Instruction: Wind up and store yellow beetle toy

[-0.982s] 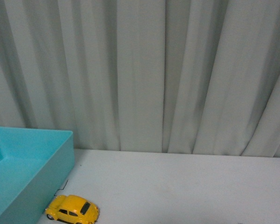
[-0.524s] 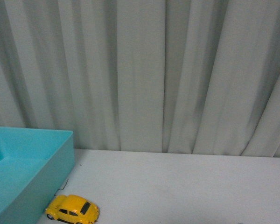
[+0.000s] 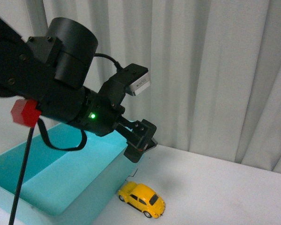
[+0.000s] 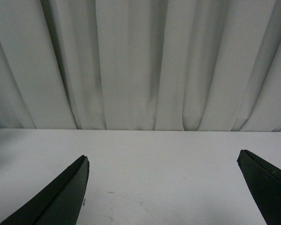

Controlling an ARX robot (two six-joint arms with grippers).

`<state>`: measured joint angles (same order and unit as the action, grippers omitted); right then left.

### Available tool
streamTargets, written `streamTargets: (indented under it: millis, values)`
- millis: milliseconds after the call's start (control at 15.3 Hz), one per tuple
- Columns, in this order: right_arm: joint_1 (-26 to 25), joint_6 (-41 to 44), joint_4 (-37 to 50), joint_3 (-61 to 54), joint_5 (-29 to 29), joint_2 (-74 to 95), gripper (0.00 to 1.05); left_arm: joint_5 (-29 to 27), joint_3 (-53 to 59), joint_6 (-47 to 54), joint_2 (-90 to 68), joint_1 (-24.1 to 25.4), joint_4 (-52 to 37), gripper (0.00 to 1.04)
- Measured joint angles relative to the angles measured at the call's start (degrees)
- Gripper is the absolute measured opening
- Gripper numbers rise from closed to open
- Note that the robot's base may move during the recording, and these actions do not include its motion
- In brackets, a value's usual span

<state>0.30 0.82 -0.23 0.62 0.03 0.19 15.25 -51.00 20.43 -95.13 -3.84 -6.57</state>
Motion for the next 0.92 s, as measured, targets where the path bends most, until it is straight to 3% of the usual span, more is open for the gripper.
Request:
streamTargets:
  millis: [196,393,524,720,916]
  values:
    - [0.0,0.0,0.0,0.0,0.0,0.0,0.98,1.2,-15.2,24.4,-5.8,-1.4,17.0,0.98]
    - [0.0,0.0,0.0,0.0,0.0,0.0,0.98,-4.0,-21.5,48.4,-9.7,-4.2,30.9,0.98]
    - [0.0,0.0,0.0,0.0,0.0,0.0,0.98,-10.8,-25.2,65.7,-14.2,-5.2,38.2,0.98]
    - [0.0,0.0,0.0,0.0,0.0,0.0,0.98,-15.4,-26.1,74.1,-16.9,-6.4,42.1,0.98]
    - [0.0,0.0,0.0,0.0,0.0,0.0,0.98,-16.5,-25.8,75.4,-20.0,-8.0,39.1,0.98]
